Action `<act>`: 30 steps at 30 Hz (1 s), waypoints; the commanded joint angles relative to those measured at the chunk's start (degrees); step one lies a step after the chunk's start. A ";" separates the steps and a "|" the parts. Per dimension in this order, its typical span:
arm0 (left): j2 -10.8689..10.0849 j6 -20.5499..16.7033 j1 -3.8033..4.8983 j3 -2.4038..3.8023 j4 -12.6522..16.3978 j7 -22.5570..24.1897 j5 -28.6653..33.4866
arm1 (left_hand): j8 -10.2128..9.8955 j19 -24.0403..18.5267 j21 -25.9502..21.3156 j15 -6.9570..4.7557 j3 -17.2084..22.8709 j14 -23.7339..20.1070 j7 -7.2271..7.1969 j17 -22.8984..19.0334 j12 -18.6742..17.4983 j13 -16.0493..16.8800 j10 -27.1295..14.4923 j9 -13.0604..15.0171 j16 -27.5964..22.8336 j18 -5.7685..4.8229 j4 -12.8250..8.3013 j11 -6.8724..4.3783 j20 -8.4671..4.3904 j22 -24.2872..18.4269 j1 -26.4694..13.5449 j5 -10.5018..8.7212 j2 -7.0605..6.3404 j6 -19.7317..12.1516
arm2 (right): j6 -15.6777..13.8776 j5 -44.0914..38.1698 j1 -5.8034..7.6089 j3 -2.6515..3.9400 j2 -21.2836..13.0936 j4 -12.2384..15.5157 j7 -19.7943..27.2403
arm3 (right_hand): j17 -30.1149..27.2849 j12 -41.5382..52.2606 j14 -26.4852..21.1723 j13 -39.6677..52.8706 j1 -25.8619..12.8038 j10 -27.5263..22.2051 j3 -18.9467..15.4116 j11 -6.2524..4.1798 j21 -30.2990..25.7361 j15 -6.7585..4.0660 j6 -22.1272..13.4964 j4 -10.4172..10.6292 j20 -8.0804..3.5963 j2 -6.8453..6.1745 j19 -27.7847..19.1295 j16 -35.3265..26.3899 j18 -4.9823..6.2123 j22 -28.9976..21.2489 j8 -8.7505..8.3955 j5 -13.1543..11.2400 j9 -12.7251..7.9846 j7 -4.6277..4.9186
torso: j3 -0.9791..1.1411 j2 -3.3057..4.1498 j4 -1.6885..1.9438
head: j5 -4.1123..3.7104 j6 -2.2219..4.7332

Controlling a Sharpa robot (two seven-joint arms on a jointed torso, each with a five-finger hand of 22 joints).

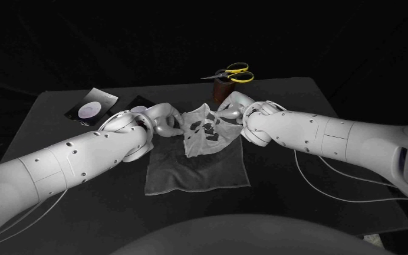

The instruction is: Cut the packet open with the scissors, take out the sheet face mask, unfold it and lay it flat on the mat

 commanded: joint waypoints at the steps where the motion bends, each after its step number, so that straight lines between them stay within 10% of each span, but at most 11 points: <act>1: 0.20 1.48 0.00 0.04 -0.04 -1.51 -0.63 | -0.78 0.13 0.29 0.53 -0.59 3.38 0.15 8.71 0.31 0.22 -0.01 -0.48 0.35 -1.12 0.16 0.46 0.36 1.49 -0.20 0.13 0.69 -0.73 | 3.30 -1.45 -0.12 -0.07 0.22 -0.05 -1.05 | 15.09 0.20 6.09 15.06 -0.81 5.98 -0.48 0.29 -0.35 0.27 -0.49 0.09 0.39 -0.14 -0.16 0.20 -0.32 7.17 -0.15 -0.11 -0.05 0.02 | 0.03 -0.02 -0.05 | 0.06 0.00; 18: 0.40 4.78 0.01 0.05 -0.33 -3.47 -0.64 | -1.85 0.18 0.44 0.65 -1.09 3.49 0.29 8.98 0.43 0.56 0.02 -1.07 0.41 -1.14 0.52 0.53 0.53 1.61 -0.04 0.14 1.37 -1.33 | 5.55 -3.22 -0.30 -0.14 1.35 -1.34 -1.70 | 15.09 0.20 6.09 15.06 0.03 5.98 -0.97 -0.05 -0.49 0.07 0.50 0.09 0.34 0.25 -0.32 0.20 -0.25 7.13 0.53 -0.14 0.18 -0.42 | 0.01 -0.01 0.00 | 0.00 0.00; 30: 0.39 6.58 0.02 0.05 -0.14 -4.99 -0.66 | -1.95 0.12 0.38 0.65 -1.12 3.42 0.30 8.82 0.44 0.58 0.01 -1.13 0.38 -1.11 0.64 0.55 0.54 1.53 -0.06 0.13 1.56 -1.27 | 6.08 -7.16 -0.47 -0.19 2.21 -2.32 -2.04 | 15.09 0.20 6.09 15.06 4.49 5.98 -0.14 -2.41 -1.30 -1.78 6.05 -2.70 -1.10 1.53 -0.85 0.20 -0.03 6.89 3.79 -0.23 1.76 -3.21 | 0.01 0.00 -0.02 | -0.07 0.00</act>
